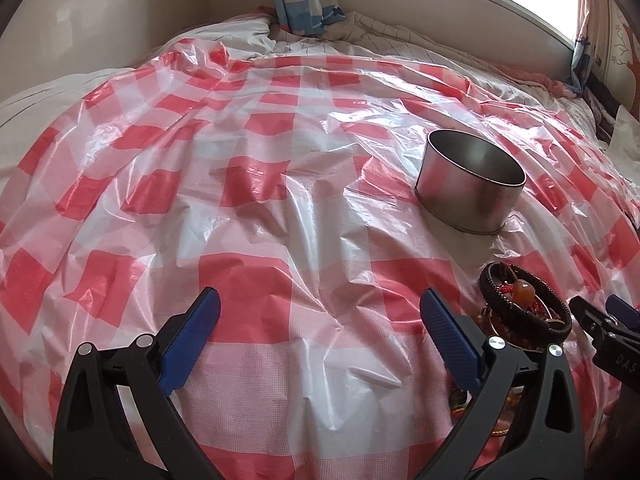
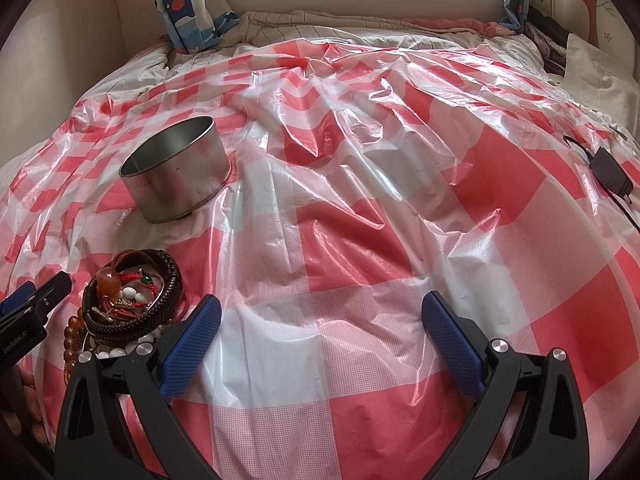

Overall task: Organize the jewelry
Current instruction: 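Move the open left tool over the black braided bracelet in the jewelry pile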

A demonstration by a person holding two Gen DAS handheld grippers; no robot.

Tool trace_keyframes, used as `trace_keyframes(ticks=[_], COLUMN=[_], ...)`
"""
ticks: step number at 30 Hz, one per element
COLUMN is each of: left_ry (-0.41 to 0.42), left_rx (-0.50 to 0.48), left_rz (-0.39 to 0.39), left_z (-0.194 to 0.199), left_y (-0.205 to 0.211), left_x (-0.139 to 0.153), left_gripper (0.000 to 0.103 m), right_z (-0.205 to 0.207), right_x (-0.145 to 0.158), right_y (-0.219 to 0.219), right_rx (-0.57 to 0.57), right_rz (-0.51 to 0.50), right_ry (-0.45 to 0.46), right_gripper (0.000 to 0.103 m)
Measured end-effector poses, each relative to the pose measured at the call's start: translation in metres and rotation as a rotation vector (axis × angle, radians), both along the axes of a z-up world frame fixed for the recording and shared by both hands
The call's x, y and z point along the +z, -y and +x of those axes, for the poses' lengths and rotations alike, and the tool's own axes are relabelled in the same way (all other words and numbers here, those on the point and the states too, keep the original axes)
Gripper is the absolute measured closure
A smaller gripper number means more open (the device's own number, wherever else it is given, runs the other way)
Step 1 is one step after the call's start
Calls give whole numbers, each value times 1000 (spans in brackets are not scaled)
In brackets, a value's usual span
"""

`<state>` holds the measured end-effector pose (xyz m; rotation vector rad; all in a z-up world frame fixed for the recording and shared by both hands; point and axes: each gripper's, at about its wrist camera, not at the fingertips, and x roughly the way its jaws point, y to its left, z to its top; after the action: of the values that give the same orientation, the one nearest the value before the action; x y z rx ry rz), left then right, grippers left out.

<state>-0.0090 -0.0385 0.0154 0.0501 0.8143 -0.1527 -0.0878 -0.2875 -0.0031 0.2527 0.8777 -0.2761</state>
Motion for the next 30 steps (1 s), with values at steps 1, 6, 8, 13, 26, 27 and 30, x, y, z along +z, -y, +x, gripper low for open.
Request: trace_keyframes(ticks=[1,6,8,13,26,27,30], left_ry=[-4,1,9,26,38,37,32], left_rx=[-8,-30,-36,-59,-90,-92,-108], left_rz=[4,31,39,59,79,78,71], left_z=[0,-1,-2,-6,-8,-8,-9], left_y=[2,8,10,17,25,25,26], left_x=[0,0,1,4,6,6,7], left_gripper=[7,7,7,7,7,7,7], right_z=[0,0,0,1,2,2,3], right_x=[0,0,0,0,1,1,1], right_y=[0,0,0,0,0,0,-1], right_rx=[0,0,0,0,0,0,0], right_rz=[0,-1,-1,0,-1,-1,-2], right_ry=[0,-1,-1,-1,-2,-3,-6], right_gripper=[7,7,7,7,7,7,7])
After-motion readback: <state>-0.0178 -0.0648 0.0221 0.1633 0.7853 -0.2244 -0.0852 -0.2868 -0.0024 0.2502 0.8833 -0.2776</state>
